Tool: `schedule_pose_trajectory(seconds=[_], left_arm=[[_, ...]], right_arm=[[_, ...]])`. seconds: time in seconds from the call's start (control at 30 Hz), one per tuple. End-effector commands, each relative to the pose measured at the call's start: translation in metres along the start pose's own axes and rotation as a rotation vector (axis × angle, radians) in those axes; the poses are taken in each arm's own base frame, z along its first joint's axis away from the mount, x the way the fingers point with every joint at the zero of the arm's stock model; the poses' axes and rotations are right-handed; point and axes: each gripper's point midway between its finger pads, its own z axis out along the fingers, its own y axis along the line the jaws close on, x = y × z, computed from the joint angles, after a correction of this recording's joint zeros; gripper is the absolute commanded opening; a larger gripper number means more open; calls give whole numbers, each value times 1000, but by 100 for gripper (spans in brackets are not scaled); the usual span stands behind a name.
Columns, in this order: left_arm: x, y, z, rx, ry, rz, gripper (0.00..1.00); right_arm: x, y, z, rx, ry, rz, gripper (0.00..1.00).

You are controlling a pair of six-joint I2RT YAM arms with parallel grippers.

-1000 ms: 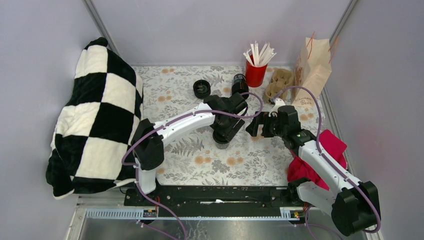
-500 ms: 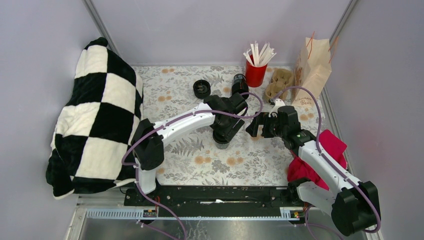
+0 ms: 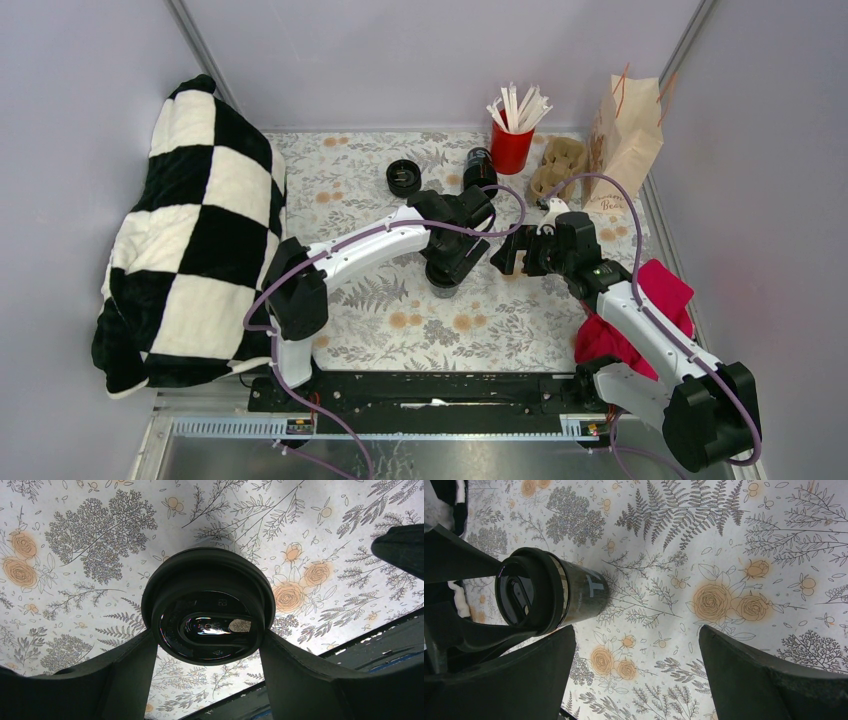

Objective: Pack the takeout coffee

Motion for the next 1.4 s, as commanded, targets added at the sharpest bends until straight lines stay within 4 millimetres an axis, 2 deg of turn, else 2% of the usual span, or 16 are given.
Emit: schedule_pose_trajectory(seconds=[0.0, 0.27, 0.47, 0.63, 0.73, 0.83, 0.93, 1.0, 1.03, 1.1, 1.2, 1.27, 1.37], left_arm=[[0, -4, 1, 6, 0, 11, 74], [2, -3, 2, 3, 8, 14, 75], [3, -1, 2, -12, 5, 13, 81], [-4, 3, -6, -31, -29, 6, 88], [-12, 7, -23, -44, -83, -17, 92], [-23, 11, -52, -23, -193, -80, 98], [-27, 21, -79, 85, -306, -189, 99], [-25, 32, -84, 193, -355, -285, 99], [-22, 46, -84, 237, -378, -349, 98], [-15, 56, -81, 348, -413, -455, 95], [-1, 54, -65, 515, -422, -584, 83], [2, 53, -59, 601, -449, -655, 76], [9, 55, -50, 695, -481, -719, 70]], right_arm=[[-8, 6, -1, -31, -33, -12, 99], [-6, 5, 0, -32, -30, -9, 99], [-6, 6, 1, -36, -26, -6, 99], [-5, 6, 2, -37, -22, -6, 99], [-3, 5, 2, -36, -16, -3, 99], [-3, 11, 2, -67, -5, 11, 99], [-3, 29, 6, -165, 17, 41, 100], [1, 41, 9, -240, 66, 72, 100], [-1, 48, 14, -285, 75, 97, 99], [0, 59, 17, -369, 106, 151, 98], [0, 69, 21, -470, 141, 225, 93], [2, 71, 26, -506, 170, 254, 91], [7, 73, 35, -553, 217, 285, 87]])
